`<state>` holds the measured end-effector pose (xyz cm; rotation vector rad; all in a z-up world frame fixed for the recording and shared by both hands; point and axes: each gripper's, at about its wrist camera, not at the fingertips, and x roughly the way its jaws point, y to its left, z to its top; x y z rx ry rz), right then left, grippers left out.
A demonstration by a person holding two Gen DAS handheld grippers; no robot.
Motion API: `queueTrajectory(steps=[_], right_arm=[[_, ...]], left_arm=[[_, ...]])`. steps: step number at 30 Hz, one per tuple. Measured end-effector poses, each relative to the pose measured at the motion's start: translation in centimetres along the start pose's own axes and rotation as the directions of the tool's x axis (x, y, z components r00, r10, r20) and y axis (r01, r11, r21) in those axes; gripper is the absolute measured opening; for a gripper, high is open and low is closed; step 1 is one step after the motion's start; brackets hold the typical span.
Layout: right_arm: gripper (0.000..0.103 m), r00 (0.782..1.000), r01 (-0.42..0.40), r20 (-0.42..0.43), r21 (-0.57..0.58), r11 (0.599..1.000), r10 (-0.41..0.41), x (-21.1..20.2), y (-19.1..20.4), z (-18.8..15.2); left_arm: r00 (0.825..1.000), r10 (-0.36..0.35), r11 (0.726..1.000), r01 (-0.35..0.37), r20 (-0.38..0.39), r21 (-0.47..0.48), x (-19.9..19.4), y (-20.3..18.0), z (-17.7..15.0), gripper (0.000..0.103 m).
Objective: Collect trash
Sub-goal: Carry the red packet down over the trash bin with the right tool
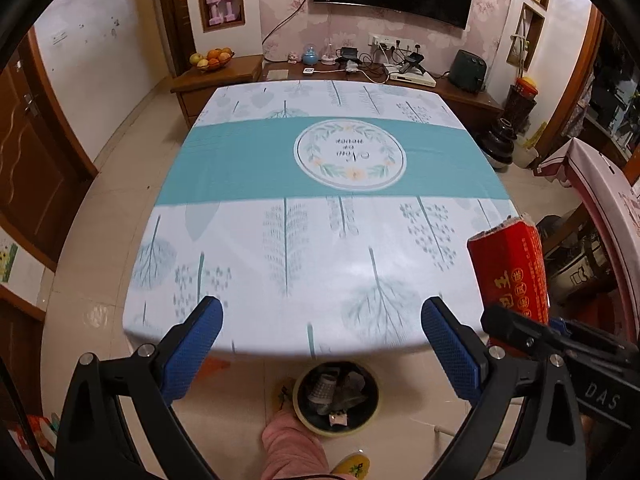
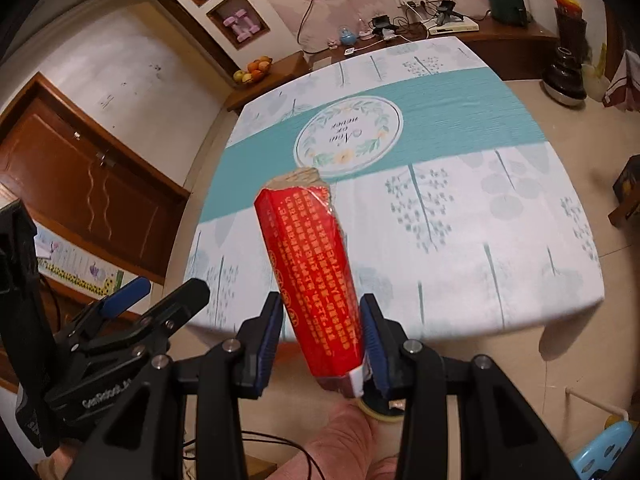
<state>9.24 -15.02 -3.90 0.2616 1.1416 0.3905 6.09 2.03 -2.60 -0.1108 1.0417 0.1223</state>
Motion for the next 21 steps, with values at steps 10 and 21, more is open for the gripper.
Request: queueTrajectory(steps=[10, 21], right_arm=[[0.039, 0.999, -0.003, -0.043, 0.016, 1.000, 0.003, 0.0, -0.9, -7.3], [0.040, 0.988, 0.059, -0.153, 0.155, 0.986, -0.035, 7.2, -4.0, -12.6]], left_arm=[[0.996, 0.018, 1.000, -0.019, -0.087, -0.010, 0.8, 0.2, -5.9, 0.099], [0.972, 0.001, 1.000, 0.000, -0.234, 0.003, 10.4, 2.1, -10.9, 0.099]])
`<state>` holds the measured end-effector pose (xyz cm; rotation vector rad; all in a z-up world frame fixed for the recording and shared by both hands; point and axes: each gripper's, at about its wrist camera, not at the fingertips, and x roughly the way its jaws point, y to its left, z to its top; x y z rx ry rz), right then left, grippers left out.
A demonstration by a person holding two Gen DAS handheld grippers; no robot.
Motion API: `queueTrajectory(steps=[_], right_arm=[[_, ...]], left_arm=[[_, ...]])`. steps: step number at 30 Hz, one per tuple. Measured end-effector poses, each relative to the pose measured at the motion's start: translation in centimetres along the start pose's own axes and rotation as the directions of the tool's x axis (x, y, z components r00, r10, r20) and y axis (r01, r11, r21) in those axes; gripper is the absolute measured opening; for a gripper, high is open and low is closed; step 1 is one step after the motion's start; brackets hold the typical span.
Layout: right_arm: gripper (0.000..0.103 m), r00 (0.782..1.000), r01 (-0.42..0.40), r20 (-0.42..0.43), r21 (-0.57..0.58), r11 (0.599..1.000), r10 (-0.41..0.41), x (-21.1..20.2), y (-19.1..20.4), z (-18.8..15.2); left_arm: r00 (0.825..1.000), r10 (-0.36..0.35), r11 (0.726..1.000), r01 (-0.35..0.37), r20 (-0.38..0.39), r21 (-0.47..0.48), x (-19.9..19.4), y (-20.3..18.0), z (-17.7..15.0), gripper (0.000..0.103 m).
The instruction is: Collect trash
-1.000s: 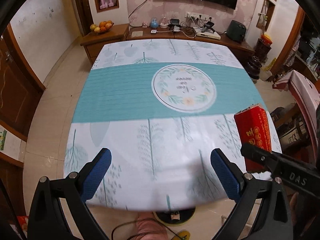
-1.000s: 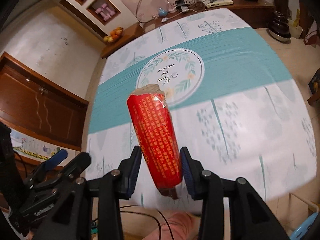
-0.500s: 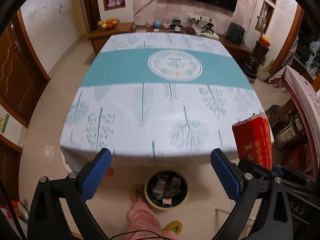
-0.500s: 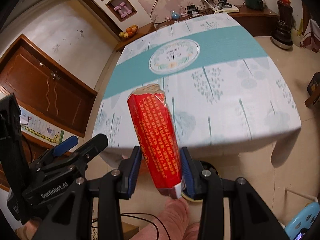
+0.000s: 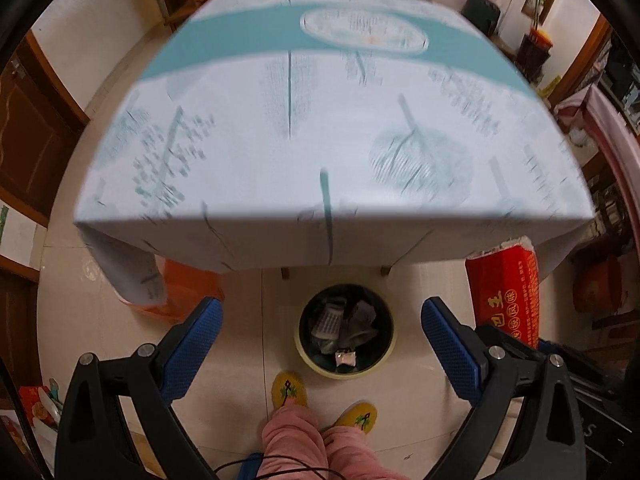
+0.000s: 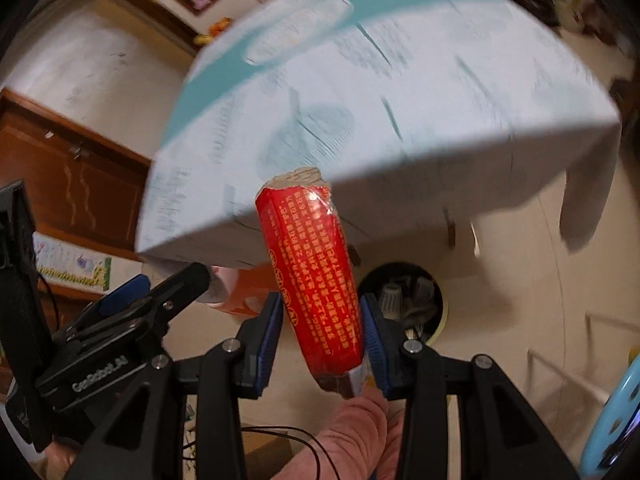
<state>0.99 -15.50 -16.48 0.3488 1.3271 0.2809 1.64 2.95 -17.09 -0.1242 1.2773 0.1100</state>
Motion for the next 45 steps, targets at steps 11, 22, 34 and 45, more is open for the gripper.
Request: queueTrajectory(steps=[11, 22, 34, 45], right_arm=[[0.044, 0.988, 0.120, -0.119, 0.224, 0.967, -0.095, 15.4, -7.7, -3.9], [0.067, 0.982, 0.159, -0.149, 0.350, 0.923, -0.113, 25.8, -11.9, -5.3], [0.071, 0.975, 0.194, -0.155, 0.233, 0.953, -0.160, 28.0, -11.0, -5.4], [0.071, 0.980, 0.189, -0.092, 0.165, 0.968, -0.176, 26.5, -9.8, -4.7]], left_arm=[[0.996, -0.004, 0.998, 0.009, -0.087, 0.058, 14.3, 1.9, -2.5, 0.099], [0.988, -0.012, 0.997, 0.025, -0.154, 0.076, 22.6, 3.1, -5.7, 0.099], [0.988, -0.029, 0.999, 0.035, -0.154, 0.035, 23.4, 3.8, -6.5, 0.099], [0.992, -0.038, 0.999, 0.039, -0.122, 0.009, 21.4, 3.4, -6.2, 0.099]])
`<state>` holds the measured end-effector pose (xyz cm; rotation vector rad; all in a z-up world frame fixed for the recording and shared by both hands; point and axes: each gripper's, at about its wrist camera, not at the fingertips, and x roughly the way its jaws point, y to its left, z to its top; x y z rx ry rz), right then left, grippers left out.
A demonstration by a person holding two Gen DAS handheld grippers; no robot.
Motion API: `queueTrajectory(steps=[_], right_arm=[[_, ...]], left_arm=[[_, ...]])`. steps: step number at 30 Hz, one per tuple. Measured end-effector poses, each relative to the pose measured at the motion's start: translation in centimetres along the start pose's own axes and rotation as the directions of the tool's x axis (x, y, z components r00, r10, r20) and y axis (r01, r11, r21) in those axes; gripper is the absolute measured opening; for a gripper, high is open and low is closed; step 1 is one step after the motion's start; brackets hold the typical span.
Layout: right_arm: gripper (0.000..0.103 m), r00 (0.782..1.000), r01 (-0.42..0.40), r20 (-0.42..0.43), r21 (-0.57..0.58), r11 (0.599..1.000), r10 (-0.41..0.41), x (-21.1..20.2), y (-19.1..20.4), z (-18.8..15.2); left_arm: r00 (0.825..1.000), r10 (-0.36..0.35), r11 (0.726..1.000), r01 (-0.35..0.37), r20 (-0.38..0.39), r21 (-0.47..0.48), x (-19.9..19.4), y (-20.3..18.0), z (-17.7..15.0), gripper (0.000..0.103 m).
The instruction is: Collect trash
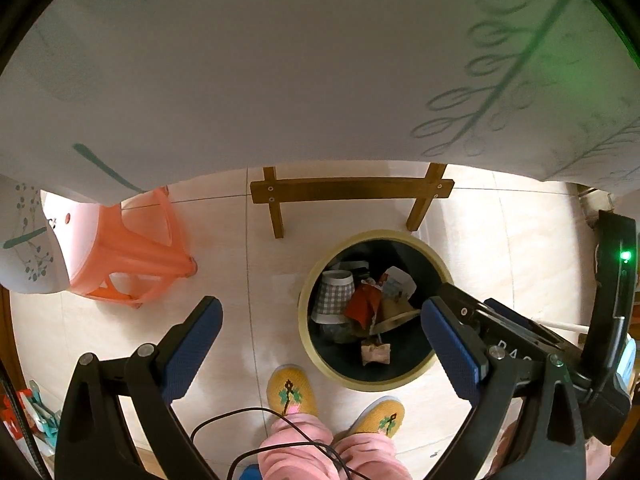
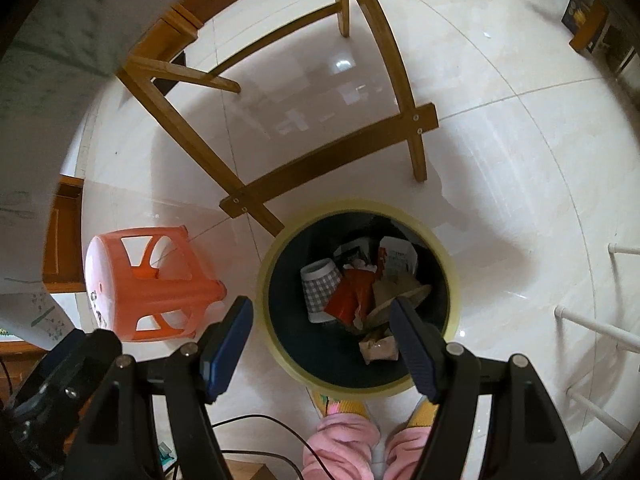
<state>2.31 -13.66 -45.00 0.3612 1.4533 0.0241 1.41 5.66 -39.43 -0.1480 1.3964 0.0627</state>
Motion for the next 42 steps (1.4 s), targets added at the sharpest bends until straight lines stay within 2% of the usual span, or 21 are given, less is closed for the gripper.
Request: queueTrajectory(steps=[10, 20, 28, 32, 37, 42], right_arm=[[0.071, 0.997, -0.011, 0.071, -0.036, 0.999, 0.014, -6.2, 1.3, -0.2], [0.071, 0.995, -0.012, 0.097, -0.050, 0.999, 0.017, -12.4, 2.0, -0.3], [0.071, 0.991, -0.015, 0.129, -0.100, 0.995, 0.028, -19.9, 3.9, 0.0], [0.071, 0.986, -0.040, 0.153, -0.140, 0.989, 0.062, -25.6, 5.7, 0.3], [0.071, 0.973, -0.054, 0.211, -0.200, 0.978, 0.096, -32.5, 8.0, 0.5], [0.072, 0.952, -0.077, 0.272, -0.225, 0.971, 0.138, -38.8, 9.9, 0.7]], left_arm=[[0.999, -0.009, 1.000, 0.009, 0.042, 0.001, -5.3, -1.0, 0.4, 0.099], [0.999, -0.011, 1.000, 0.012, 0.048, -0.013, -10.8, -2.0, 0.8, 0.099], [0.996, -0.002, 1.000, 0.004, 0.088, -0.013, -18.7, -2.2, 1.1, 0.099], [0.992, -0.010, 1.000, 0.013, 0.123, -0.019, -23.9, -2.1, 1.9, 0.099], [0.978, -0.010, 1.000, 0.015, 0.209, -0.023, -31.0, -2.0, 3.0, 0.099], [0.956, 0.012, 0.999, -0.001, 0.294, -0.034, -37.2, -2.4, 3.6, 0.099]])
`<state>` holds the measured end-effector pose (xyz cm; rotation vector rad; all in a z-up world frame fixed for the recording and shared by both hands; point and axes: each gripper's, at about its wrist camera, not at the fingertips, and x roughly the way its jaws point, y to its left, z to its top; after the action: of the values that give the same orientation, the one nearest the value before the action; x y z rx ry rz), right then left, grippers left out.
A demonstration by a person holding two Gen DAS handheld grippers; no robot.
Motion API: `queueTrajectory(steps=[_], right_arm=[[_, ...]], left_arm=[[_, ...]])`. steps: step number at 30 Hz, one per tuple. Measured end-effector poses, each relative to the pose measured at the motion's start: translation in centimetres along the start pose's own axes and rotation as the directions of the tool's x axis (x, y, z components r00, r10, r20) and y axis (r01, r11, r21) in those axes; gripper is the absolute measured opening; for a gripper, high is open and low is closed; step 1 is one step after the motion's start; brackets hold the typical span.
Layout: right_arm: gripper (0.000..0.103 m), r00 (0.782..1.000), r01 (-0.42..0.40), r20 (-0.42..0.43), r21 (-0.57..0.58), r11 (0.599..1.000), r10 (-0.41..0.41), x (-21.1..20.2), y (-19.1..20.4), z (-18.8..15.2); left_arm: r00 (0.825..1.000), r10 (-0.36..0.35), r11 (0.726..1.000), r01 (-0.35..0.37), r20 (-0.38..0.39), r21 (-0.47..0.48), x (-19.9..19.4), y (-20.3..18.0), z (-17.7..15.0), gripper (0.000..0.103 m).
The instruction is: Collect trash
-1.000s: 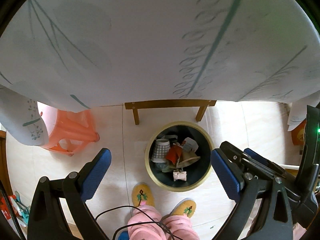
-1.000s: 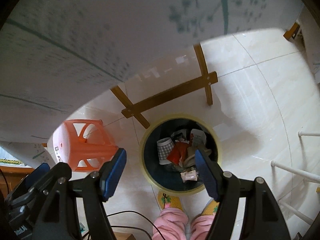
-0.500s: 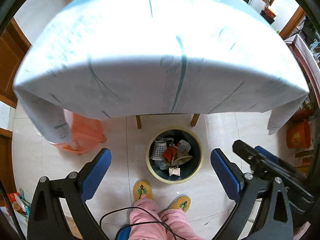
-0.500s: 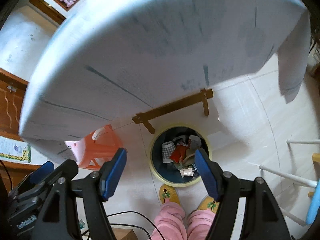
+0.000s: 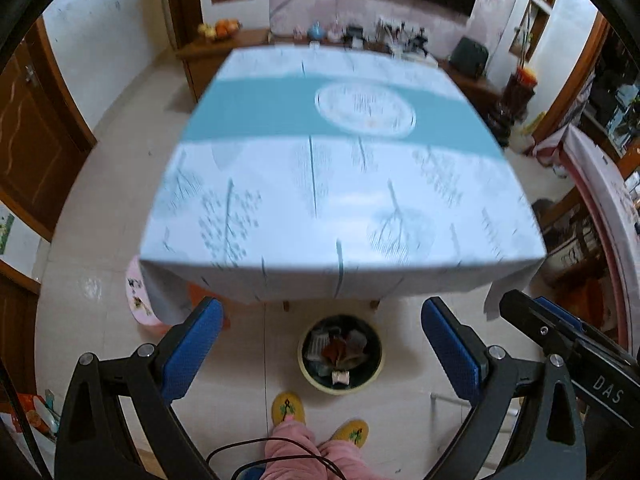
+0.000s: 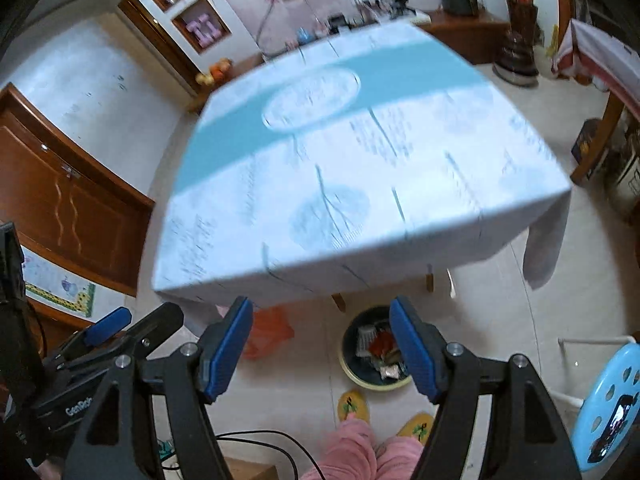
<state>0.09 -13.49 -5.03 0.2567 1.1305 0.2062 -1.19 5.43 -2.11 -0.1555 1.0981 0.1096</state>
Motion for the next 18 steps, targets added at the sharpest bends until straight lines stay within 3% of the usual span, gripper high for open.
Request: queueTrajectory(steps=[12, 18], right_arm=[[0.072, 0.991, 0.010, 0.133, -0.082, 0.997, 0.001, -7.9, 3.9, 1.5], [0.072, 0.985, 0.045, 0.168, -0.095, 0.994, -0.029, -9.4, 4.8, 1.7]], left_arm=[[0.986, 0.071, 0.997, -0.071, 0.153, -0.009, -8.2, -0.7, 1.4, 0.099], [0.985, 0.059, 0.998, -0.058, 0.164, -0.014, -9.2, -0.7, 1.6, 0.099]])
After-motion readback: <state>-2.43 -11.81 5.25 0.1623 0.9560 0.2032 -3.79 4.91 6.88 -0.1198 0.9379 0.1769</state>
